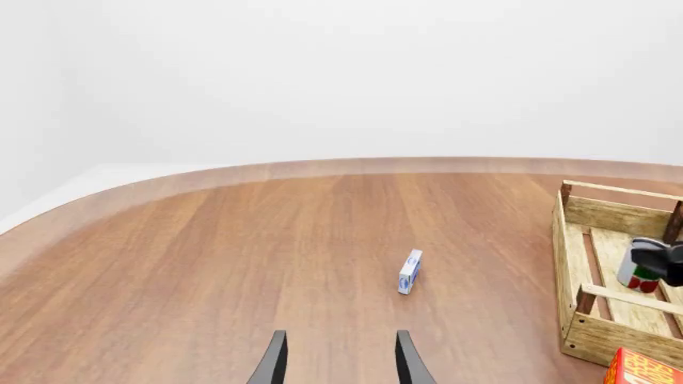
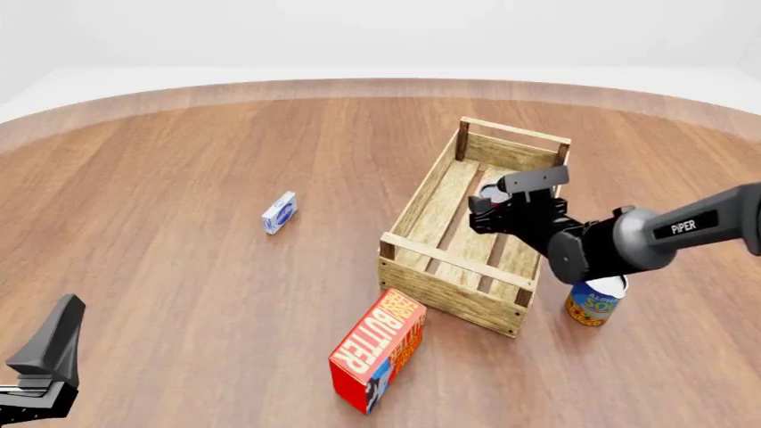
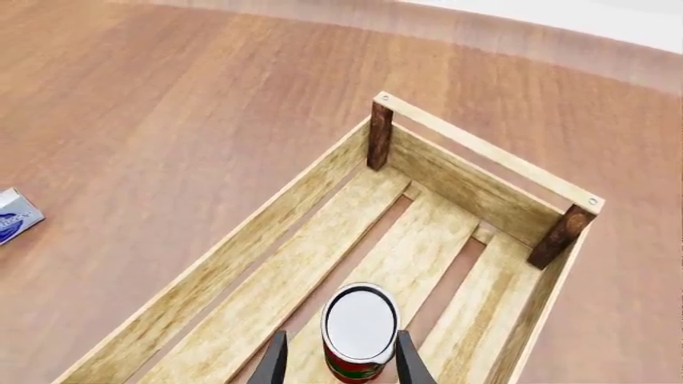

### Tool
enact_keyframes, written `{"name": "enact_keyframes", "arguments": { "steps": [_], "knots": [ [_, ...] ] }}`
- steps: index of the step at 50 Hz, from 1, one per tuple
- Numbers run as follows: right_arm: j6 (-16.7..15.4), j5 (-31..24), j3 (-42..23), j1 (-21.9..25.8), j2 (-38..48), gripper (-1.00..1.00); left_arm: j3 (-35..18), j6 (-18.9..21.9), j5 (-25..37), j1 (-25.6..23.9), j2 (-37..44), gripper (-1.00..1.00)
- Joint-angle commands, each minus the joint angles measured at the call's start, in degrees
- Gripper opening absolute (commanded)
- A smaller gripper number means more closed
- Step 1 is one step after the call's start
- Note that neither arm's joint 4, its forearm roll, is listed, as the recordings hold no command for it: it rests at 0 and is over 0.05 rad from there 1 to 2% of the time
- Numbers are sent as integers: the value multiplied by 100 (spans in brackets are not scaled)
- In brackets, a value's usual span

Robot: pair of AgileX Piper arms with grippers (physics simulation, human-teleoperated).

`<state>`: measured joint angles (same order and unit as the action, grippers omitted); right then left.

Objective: Pick up the tomato sauce, and put it in the wooden tray.

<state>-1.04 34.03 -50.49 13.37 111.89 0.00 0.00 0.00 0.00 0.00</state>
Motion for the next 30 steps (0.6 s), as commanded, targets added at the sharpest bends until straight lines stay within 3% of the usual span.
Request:
{"name": "enact_keyframes", "arguments": {
  "steps": [1,30],
  "knots": [
    [-19,-41,3,-34,-77,100,0,0,0,0,0,100],
    [-134,-200,247,-113,-644,100,0,0,0,0,0,100]
  ]
}}
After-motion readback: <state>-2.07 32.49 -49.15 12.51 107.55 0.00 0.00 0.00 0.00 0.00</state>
